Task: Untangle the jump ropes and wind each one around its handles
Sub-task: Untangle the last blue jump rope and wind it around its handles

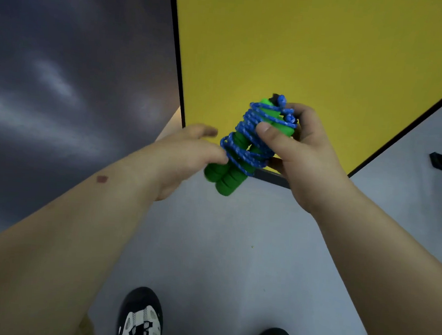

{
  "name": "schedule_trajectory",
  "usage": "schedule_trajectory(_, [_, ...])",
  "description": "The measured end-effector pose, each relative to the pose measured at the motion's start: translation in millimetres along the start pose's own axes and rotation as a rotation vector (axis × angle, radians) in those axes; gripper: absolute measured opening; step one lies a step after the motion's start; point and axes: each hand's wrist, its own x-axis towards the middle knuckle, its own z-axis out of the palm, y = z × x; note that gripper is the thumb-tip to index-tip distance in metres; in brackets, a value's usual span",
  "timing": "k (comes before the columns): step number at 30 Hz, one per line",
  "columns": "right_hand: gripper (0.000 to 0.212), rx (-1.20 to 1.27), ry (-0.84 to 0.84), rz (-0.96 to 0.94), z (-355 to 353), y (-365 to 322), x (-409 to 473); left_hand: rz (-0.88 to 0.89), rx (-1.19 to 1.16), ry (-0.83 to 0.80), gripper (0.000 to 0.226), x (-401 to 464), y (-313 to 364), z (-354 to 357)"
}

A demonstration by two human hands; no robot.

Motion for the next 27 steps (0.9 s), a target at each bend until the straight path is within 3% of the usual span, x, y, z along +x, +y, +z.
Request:
schedule_trajectory(2, [0.04, -0.193, -0.031, -0.071, 1, -3, -3, 0.224, 0.003, 0.068, 0.077, -1, 5, 3])
schedule_trajectory(5, [0.04, -0.356, -0.11, -0.136, 7, -5, -10, 0.428, -0.16, -0.045, 0.049, -3, 7, 11])
schedule_trajectory(7, [0.039, -0.44, -0.124, -0.189, 10, -6, -12, 0.489, -0.133, -0.017, 0.034, -3, 5, 15])
schedule_trajectory(12, [0.042, -0.452, -0.155, -0.103, 6, -8, -12, 0.492, -0.058, 0.053, 0.027, 1, 0, 12])
schedule_trajectory(14, [0.044, -0.583, -0.075, -0.252, 5, -12, -12, 0.512, 0.052, 0.118, 0.025, 0, -1, 12])
schedule_trajectory(17, [0.025, -0.95, -0.049, -0.549, 8, -22, -13, 0.531, 0.262, 0.258, 0.027, -1, -1, 14])
schedule_trajectory(21, [0.014, -1.227, -0.054, -0.634, 15, -23, -6, 0.508, 0.403, 0.346, 0.037, 3, -4, 14])
schedule_trajectory(27, [0.015, -1.374, -0.062, -0.708, 19, -21, -6, 0.48, 0.404, 0.316, 0.04, 2, -5, 14])
